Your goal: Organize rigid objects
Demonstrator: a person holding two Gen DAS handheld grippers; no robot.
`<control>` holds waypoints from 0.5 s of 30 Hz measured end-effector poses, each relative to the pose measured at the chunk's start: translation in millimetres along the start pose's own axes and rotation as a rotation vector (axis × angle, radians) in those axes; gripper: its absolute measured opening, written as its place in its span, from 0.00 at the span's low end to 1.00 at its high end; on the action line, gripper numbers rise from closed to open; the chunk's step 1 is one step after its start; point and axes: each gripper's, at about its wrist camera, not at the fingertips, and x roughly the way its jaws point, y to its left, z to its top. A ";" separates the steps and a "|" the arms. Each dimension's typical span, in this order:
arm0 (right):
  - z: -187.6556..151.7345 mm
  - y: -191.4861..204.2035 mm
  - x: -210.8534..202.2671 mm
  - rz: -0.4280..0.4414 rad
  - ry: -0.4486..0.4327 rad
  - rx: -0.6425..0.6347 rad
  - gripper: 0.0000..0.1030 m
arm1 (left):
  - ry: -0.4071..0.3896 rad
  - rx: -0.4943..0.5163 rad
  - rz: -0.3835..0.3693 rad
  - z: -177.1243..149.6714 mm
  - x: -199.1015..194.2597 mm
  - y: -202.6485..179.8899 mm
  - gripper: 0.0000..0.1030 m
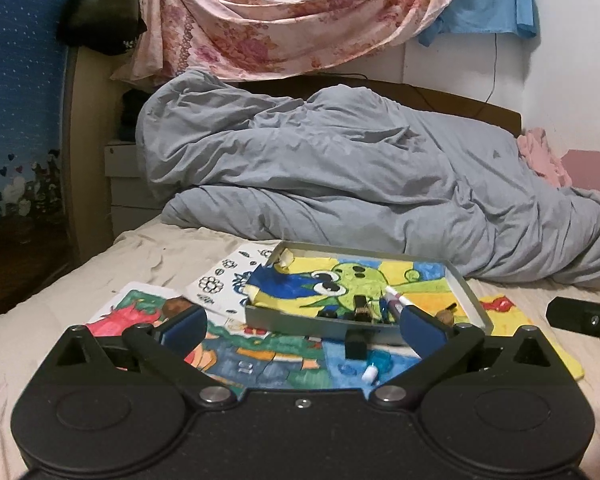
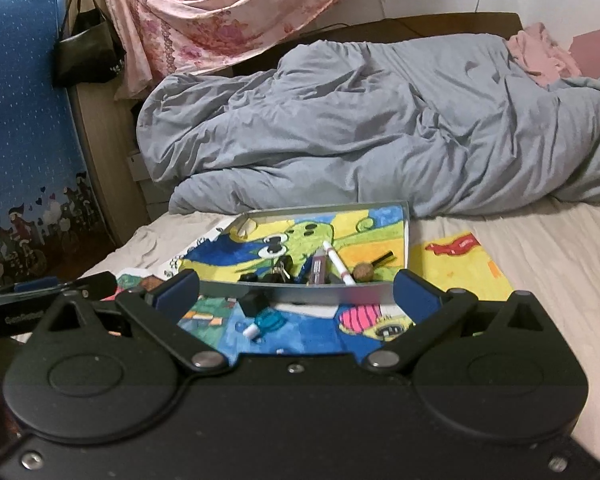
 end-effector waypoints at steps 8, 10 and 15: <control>-12.4 6.3 -18.9 -0.004 0.025 -0.016 1.00 | 0.007 0.014 0.028 -16.1 -31.5 -1.0 0.99; -15.2 7.4 -24.5 -0.006 0.030 -0.014 1.00 | 0.008 0.019 0.037 -18.5 -37.4 0.0 0.99; -23.6 10.7 -37.5 -0.014 0.045 -0.023 1.00 | 0.048 0.010 0.057 -30.4 -41.0 7.6 0.99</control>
